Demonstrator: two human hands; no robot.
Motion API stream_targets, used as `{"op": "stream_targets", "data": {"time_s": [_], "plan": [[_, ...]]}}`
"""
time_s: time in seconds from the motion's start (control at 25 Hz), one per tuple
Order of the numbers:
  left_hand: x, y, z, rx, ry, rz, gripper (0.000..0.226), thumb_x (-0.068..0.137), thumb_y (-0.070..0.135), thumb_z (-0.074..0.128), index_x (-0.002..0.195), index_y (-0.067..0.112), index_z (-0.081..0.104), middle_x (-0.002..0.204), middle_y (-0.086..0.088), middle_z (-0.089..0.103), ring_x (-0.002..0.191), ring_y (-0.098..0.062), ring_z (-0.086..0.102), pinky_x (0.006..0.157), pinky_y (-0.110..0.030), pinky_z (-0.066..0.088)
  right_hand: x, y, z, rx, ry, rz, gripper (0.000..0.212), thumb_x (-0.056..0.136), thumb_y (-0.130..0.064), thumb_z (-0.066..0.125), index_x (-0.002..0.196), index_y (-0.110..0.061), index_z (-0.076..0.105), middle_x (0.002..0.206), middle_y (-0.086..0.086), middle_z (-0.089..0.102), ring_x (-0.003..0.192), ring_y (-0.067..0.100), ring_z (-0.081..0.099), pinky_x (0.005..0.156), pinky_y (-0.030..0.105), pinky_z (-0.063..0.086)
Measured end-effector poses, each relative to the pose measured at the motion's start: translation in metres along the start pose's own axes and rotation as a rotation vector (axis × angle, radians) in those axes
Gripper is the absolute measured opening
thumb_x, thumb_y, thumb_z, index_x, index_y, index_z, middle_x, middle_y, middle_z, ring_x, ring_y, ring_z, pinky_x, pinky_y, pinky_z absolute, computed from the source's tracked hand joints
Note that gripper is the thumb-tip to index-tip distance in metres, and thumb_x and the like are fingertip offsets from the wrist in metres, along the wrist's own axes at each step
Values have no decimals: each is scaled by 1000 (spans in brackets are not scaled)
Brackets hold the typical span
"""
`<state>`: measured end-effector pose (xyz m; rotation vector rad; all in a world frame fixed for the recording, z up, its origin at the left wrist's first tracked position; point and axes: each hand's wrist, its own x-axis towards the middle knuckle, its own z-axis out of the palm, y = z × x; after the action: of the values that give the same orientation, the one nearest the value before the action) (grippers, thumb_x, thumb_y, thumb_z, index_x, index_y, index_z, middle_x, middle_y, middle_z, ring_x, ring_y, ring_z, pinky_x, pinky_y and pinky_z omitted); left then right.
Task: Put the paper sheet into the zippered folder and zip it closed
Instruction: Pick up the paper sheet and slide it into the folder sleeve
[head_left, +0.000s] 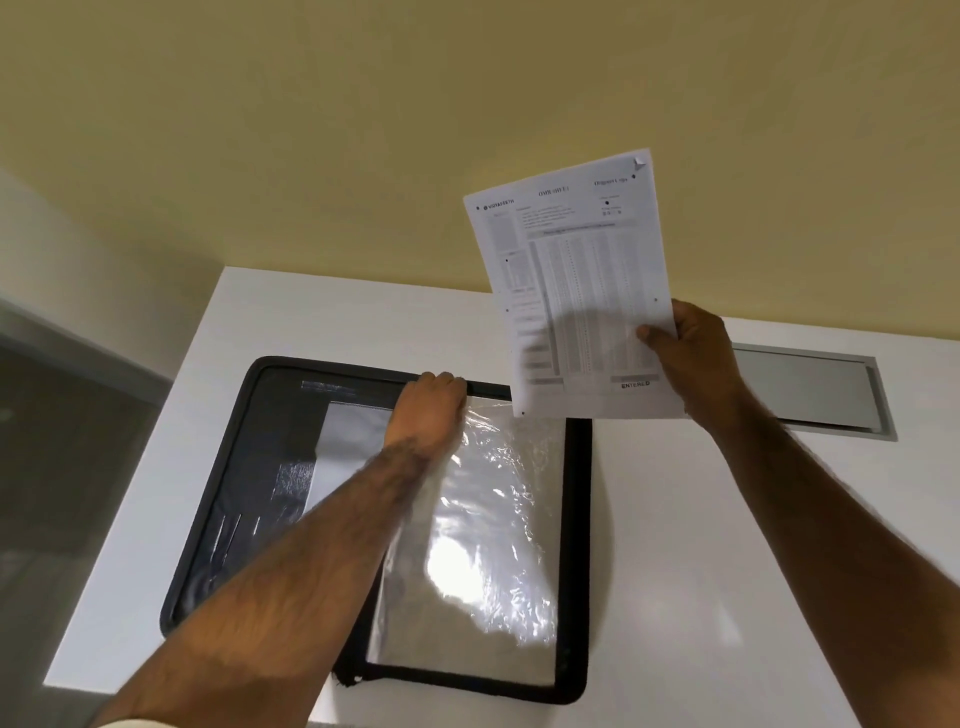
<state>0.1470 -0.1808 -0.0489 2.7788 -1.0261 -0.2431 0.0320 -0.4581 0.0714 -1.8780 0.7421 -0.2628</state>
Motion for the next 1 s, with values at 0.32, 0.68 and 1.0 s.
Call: {"op": "stream_targets", "data": {"time_s": [0.32, 0.68, 1.0], "plan": [[4, 7, -3, -29, -33, 43, 9, 89, 21, 58, 81, 18, 57, 77, -3, 64, 78, -29, 57, 67, -38, 42, 17, -14, 5, -15, -2, -73, 24, 93, -8, 60, 114, -15, 70, 103, 4, 72, 86, 18, 68, 66, 26, 54], [1, 3, -7, -11, 9, -130, 16, 94, 23, 55, 97, 13, 67, 95, -5, 63, 84, -25, 59, 69, -37, 51, 16, -11, -2, -34, 11, -78, 20, 93, -8, 59, 108, -17, 69, 99, 3, 71, 82, 16, 67, 62, 23, 53], [-8, 15, -6, -60, -23, -91, 22, 94, 26, 44, 84, 18, 62, 84, 0, 65, 81, -25, 59, 68, -38, 54, 13, -9, -6, -32, 18, -91, 20, 94, -9, 58, 110, -16, 69, 104, 6, 71, 84, 16, 67, 61, 20, 54]]}}
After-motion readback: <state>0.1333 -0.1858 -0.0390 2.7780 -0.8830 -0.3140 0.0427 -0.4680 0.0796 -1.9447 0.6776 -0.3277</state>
